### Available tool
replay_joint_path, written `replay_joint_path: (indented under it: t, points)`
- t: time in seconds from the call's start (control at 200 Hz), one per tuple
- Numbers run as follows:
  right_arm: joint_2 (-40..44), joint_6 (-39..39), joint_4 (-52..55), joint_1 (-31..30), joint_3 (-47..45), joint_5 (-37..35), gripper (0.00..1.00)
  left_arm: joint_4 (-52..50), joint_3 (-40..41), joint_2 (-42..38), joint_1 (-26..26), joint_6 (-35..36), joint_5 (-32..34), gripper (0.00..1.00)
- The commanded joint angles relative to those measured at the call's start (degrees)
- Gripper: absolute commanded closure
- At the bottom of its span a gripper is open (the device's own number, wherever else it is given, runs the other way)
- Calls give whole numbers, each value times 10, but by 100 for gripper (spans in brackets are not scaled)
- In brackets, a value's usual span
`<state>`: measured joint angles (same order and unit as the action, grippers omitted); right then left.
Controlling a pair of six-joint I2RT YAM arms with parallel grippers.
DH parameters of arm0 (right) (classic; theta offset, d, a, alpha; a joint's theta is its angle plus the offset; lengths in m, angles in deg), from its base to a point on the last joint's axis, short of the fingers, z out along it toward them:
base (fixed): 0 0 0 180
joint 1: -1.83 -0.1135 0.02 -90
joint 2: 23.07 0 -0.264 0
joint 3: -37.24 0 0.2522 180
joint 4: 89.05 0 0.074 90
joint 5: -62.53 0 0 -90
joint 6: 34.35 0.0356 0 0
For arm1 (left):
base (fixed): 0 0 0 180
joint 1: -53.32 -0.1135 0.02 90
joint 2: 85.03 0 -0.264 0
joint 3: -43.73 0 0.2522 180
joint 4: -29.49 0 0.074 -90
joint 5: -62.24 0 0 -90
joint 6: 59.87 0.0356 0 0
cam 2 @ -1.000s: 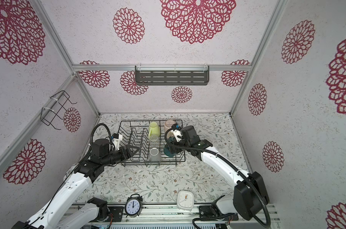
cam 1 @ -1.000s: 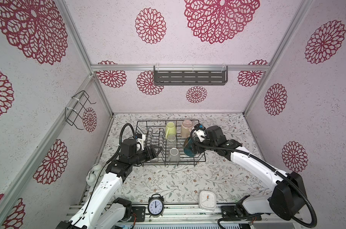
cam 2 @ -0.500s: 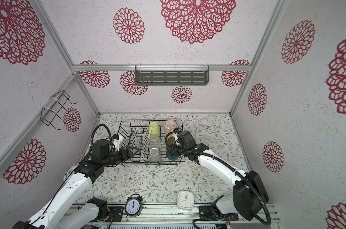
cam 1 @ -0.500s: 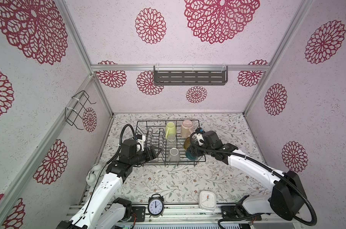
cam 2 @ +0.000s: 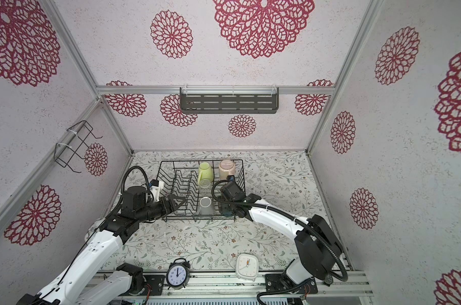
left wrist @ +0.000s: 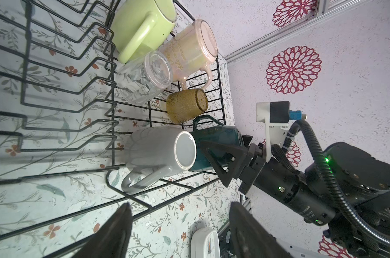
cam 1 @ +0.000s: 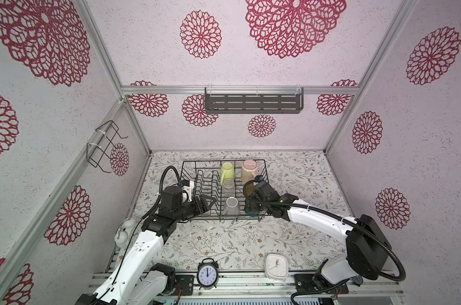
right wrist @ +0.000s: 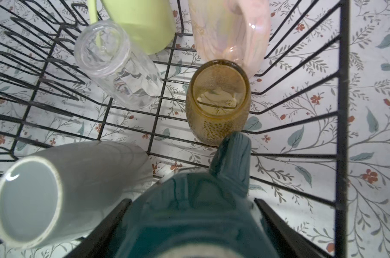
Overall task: Load cups into a dish rack
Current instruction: Place the cup upside down at the dish rack.
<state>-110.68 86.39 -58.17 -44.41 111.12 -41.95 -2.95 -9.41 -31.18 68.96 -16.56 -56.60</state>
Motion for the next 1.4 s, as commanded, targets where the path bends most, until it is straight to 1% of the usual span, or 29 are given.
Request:
replay_joint_path:
  t: [0.0,0.04,0.165,0.455,0.495,0.605,0.665,0.801,0.906,1.026,1.176,1.261,1.331,1.366,1.386,1.396]
  points:
    - [-6,38,-24,-11,35,-54,33,16,9,-8,-7,6,-6,28]
    - [-15,47,-23,-16,38,-64,33,16,9,-8,-7,7,-7,28]
    - [-40,59,-11,-39,49,-128,29,17,11,-7,-8,7,-9,28]
    - [-74,70,-17,-42,55,-127,25,2,12,-17,-13,13,0,27]
    - [-76,67,-17,-43,57,-128,22,-1,12,-18,-13,15,2,27]
    - [-78,62,-10,-47,63,-143,5,-3,11,-19,-16,17,3,27]
    - [-75,59,-6,-47,64,-146,1,-5,11,-19,-18,17,6,27]
    - [-60,57,-1,-50,63,-156,1,-12,6,-24,-20,20,18,26]
    - [-30,60,-5,-52,52,-169,1,-29,-1,-29,-22,25,33,26]
    - [19,59,-26,-52,29,-177,1,-72,-20,-44,-22,35,88,25]
    - [74,29,-38,-52,14,-202,1,-144,-47,-82,-22,51,225,20]
    - [110,-5,-57,-52,0,-240,1,-150,-57,-101,-22,74,284,14]
    - [150,-41,-96,-49,-28,-277,1,-146,-64,-108,-23,99,325,9]
    - [172,-66,-123,-46,-46,-289,1,-143,-67,-107,-23,110,350,5]
    - [184,-82,-140,-43,-58,-294,1,-140,-69,-106,-23,116,365,0]
    - [191,-89,-148,-42,-63,-297,1,-140,-70,-105,-23,119,374,2]
